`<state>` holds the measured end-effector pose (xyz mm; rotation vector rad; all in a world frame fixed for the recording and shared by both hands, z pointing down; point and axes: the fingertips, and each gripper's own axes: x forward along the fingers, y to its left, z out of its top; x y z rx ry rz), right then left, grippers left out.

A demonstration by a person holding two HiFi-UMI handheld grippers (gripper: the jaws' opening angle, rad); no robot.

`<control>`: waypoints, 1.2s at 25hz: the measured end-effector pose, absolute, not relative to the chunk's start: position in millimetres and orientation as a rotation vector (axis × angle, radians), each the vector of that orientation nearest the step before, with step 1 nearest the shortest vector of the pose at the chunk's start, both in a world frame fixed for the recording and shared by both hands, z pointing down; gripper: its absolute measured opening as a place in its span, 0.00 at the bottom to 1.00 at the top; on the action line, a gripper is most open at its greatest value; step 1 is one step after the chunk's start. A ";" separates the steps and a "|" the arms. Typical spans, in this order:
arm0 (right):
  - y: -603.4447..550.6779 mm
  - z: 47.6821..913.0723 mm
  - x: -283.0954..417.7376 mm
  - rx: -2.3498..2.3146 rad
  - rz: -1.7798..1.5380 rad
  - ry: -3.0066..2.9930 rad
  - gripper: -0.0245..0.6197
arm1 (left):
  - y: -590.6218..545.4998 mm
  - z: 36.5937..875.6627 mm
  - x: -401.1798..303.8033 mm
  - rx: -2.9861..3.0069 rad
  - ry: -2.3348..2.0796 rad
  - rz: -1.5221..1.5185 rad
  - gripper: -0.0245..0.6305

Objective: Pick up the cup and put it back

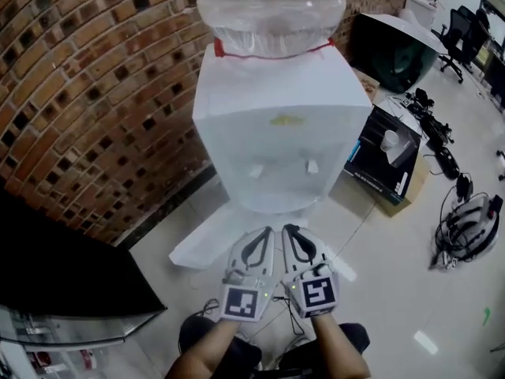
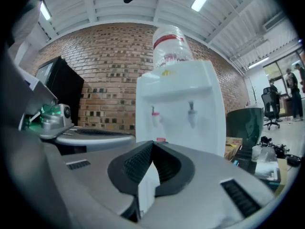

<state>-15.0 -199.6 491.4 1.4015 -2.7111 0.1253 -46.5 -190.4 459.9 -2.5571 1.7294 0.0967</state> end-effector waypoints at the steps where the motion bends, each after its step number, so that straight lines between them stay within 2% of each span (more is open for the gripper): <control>1: -205.5 509.9 -17.0 1.395 0.112 -2.708 0.04 | -196.7 478.3 -48.1 -2.550 1.747 0.112 0.02; 14: -240.8 694.5 -9.0 1.389 0.061 -2.695 0.04 | -237.0 658.8 -46.4 -2.499 1.806 0.152 0.02; 20: -269.2 752.9 -12.2 1.407 0.133 -2.691 0.22 | -255.6 704.5 -49.5 -2.522 1.818 0.139 0.02; 24: -298.1 790.5 -15.6 1.457 0.170 -2.679 0.39 | -263.8 730.1 -48.0 -2.549 1.797 0.130 0.03; 27: -322.3 832.4 -14.1 1.499 0.193 -2.630 0.40 | -264.4 749.1 -45.9 -2.563 1.793 0.120 0.03; 30: -342.2 867.8 -16.0 1.521 0.223 -2.593 0.51 | -266.1 768.2 -43.1 -2.586 1.798 0.100 0.02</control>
